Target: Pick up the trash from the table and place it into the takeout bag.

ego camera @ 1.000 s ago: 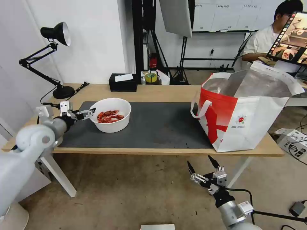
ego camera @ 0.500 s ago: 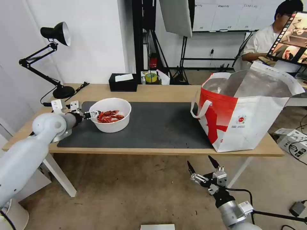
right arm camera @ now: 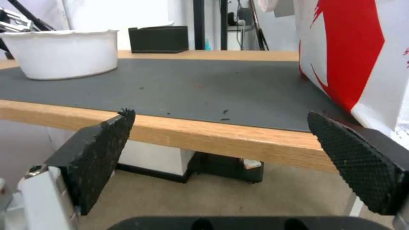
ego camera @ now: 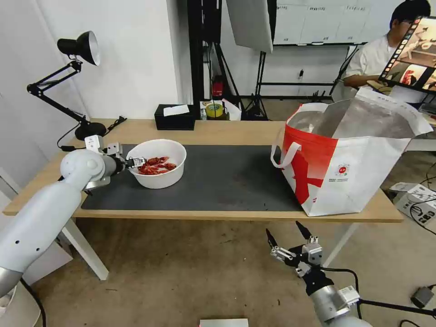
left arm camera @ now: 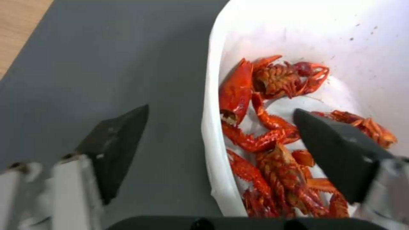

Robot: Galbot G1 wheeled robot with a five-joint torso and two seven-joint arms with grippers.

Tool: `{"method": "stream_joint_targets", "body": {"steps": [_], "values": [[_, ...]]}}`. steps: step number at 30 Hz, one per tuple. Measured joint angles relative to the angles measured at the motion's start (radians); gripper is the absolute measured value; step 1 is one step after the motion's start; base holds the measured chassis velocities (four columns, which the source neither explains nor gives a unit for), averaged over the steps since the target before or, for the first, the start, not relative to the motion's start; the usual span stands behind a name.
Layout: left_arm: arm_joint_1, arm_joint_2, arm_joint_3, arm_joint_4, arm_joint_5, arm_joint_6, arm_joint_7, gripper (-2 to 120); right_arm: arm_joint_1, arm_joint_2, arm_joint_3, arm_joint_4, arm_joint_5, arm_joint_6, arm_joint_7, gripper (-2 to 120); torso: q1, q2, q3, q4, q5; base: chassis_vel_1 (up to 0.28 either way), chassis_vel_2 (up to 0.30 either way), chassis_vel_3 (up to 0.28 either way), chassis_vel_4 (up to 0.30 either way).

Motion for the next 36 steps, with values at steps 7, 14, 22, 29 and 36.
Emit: {"method": "stream_joint_targets", "body": {"steps": [7,14,22,29,36], "values": [[-0.014,0.005,0.024,-0.007,-0.015,0.000,-0.014,61,0.000,0.000,0.000,0.000,0.000,0.000,0.000,100,0.000,0.000,0.000,0.0000,0.0000,0.000,0.000,0.000,0.000],[-0.018,0.003,0.030,-0.013,-0.028,-0.001,-0.025,37,0.000,0.000,0.000,0.000,0.000,0.000,0.000,100,0.000,0.000,0.000,0.0000,-0.0001,0.000,0.000,0.000,0.000],[-0.017,0.004,0.029,-0.018,-0.056,-0.003,-0.034,8,0.000,0.000,0.000,0.000,0.000,0.000,0.000,100,0.000,0.000,0.000,0.0000,-0.0001,0.000,0.000,0.000,0.000],[-0.005,0.006,0.024,-0.035,-0.069,-0.013,-0.038,0,0.000,0.000,0.000,0.000,0.000,0.000,0.000,100,0.000,0.000,0.000,0.0000,-0.0001,0.000,0.000,0.000,0.000],[-0.021,-0.003,0.020,-0.072,-0.088,-0.035,-0.040,0,0.000,0.000,0.000,0.000,0.000,0.000,0.000,100,0.000,0.000,0.000,0.0002,-0.0002,0.000,0.000,0.000,0.000]]}}
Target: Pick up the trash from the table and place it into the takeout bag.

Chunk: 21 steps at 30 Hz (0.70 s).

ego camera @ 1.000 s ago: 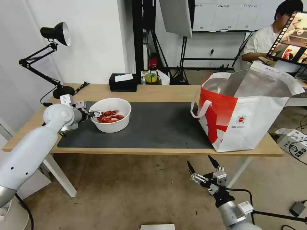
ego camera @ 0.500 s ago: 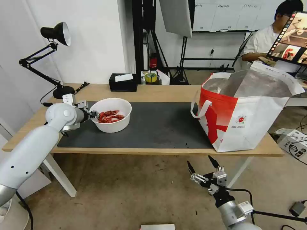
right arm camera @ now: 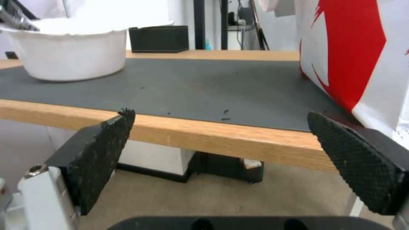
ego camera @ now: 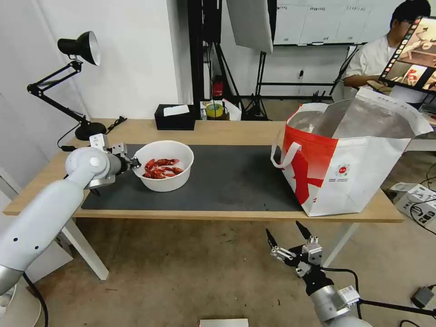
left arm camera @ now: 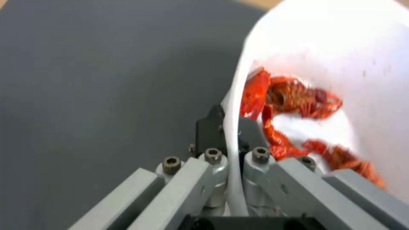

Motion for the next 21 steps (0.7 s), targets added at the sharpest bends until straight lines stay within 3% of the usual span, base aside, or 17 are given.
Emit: {"method": "stream_joint_targets", "body": {"steps": [10,21], "values": [[-0.150,-0.095,0.074,-0.063,-0.067,-0.005,-0.069,0,0.000,0.000,0.000,0.000,0.000,0.000,0.000,100,0.000,0.000,0.000,-0.0002,0.0005,0.000,0.000,0.000,0.000],[-0.350,-0.224,0.194,-0.060,-0.127,-0.032,-0.126,0,0.000,0.000,0.000,0.000,0.000,0.000,0.000,100,0.000,0.000,0.000,-0.0002,0.0002,0.000,0.000,0.000,0.000]]}}
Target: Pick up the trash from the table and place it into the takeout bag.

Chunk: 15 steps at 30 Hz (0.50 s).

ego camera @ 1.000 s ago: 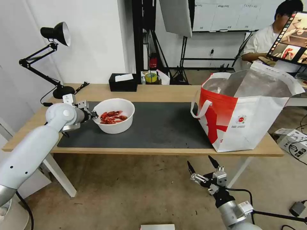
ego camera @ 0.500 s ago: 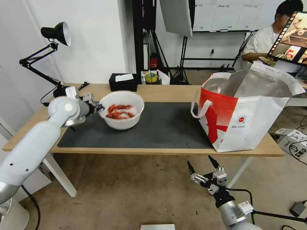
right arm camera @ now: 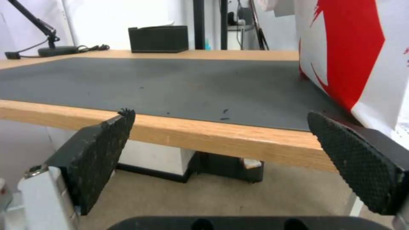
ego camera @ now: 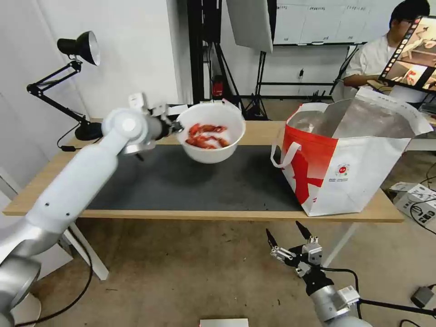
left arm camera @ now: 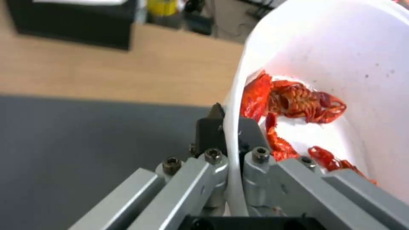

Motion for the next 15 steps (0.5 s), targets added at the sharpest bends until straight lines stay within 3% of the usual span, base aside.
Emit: {"method": "stream_joint_targets", "body": {"steps": [8,15], "values": [[-0.150,-0.130,0.050,0.057,-0.021,-0.031,-0.035,0,0.000,0.000,0.000,0.000,0.000,0.000,0.000,100,0.000,0.000,0.000,-0.0002,0.0002,0.000,0.000,0.000,0.000],[-0.255,-0.266,0.089,0.154,-0.027,-0.063,-0.045,0,0.000,0.000,0.000,0.000,0.000,0.000,0.000,100,0.000,0.000,0.000,0.0001,0.0001,0.000,0.000,0.000,0.000]]}}
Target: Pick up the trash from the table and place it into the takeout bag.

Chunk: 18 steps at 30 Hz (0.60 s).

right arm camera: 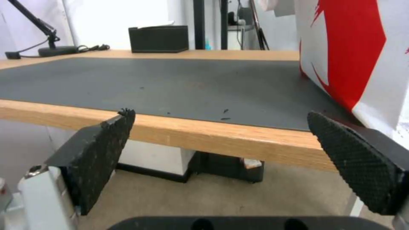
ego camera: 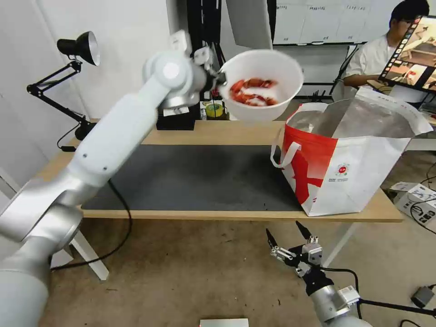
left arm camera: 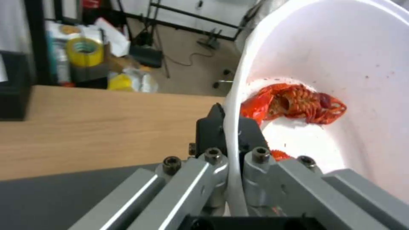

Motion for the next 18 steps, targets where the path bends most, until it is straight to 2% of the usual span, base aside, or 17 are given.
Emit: {"method": "stream_joint_targets", "body": {"steps": [1,4,5,6,8,11,12,13,15,16,18], "values": [[0.000,0.000,0.000,0.000,0.000,0.000,0.000,0,0.000,0.000,0.000,0.000,0.000,0.000,0.000,100,0.000,0.000,0.000,0.0000,0.0000,0.000,0.000,0.000,0.000],[-0.024,-0.085,0.012,0.047,0.014,-0.022,-0.008,0,0.000,0.000,0.000,0.000,0.000,0.000,0.000,100,0.000,0.000,0.000,-0.0002,0.0002,0.000,0.000,0.000,0.000],[-0.024,-0.085,0.012,0.047,0.014,-0.022,-0.008,0,0.000,0.000,0.000,0.000,0.000,0.000,0.000,100,0.000,0.000,0.000,-0.0002,0.0002,0.000,0.000,0.000,0.000],[-0.028,-0.113,0.020,0.058,0.026,-0.034,-0.010,0,0.000,0.000,0.000,0.000,0.000,0.000,0.000,100,0.000,0.000,0.000,-0.0001,0.0002,0.000,0.000,0.000,0.000],[-0.029,-0.174,0.037,0.078,0.060,-0.073,-0.013,0,0.000,0.000,0.000,0.000,0.000,0.000,0.000,100,0.000,0.000,0.000,-0.0001,0.0001,0.000,0.000,0.000,0.000],[-0.023,-0.208,0.051,0.084,0.094,-0.107,-0.013,0,0.000,0.000,0.000,0.000,0.000,0.000,0.000,100,0.000,0.000,0.000,-0.0005,0.0002,0.000,0.000,0.000,0.000],[-0.010,-0.228,0.080,0.084,0.139,-0.151,-0.006,0,0.000,0.000,0.000,0.000,0.000,0.000,0.000,100,0.000,0.000,0.000,-0.0006,0.0003,0.000,0.000,0.000,0.000],[-0.010,-0.228,0.080,0.084,0.139,-0.151,-0.006,0,0.000,0.000,0.000,0.000,0.000,0.000,0.000,100,0.000,0.000,0.000,-0.0006,0.0003,0.000,0.000,0.000,0.000],[0.023,-0.232,0.146,0.068,0.243,-0.229,0.037,0,0.000,0.000,0.000,0.000,0.000,0.000,0.000,100,0.000,0.000,0.000,-0.0003,0.0001,0.000,0.000,0.000,0.000],[0.023,-0.232,0.146,0.068,0.243,-0.229,0.037,0,0.000,0.000,0.000,0.000,0.000,0.000,0.000,100,0.000,0.000,0.000,-0.0003,0.0001,0.000,0.000,0.000,0.000],[0.050,-0.229,0.197,0.056,0.336,-0.283,0.070,0,0.000,0.000,0.000,0.000,0.000,0.000,0.000,100,0.000,0.000,0.000,0.0001,-0.0002,0.000,0.000,0.000,0.000]]}}
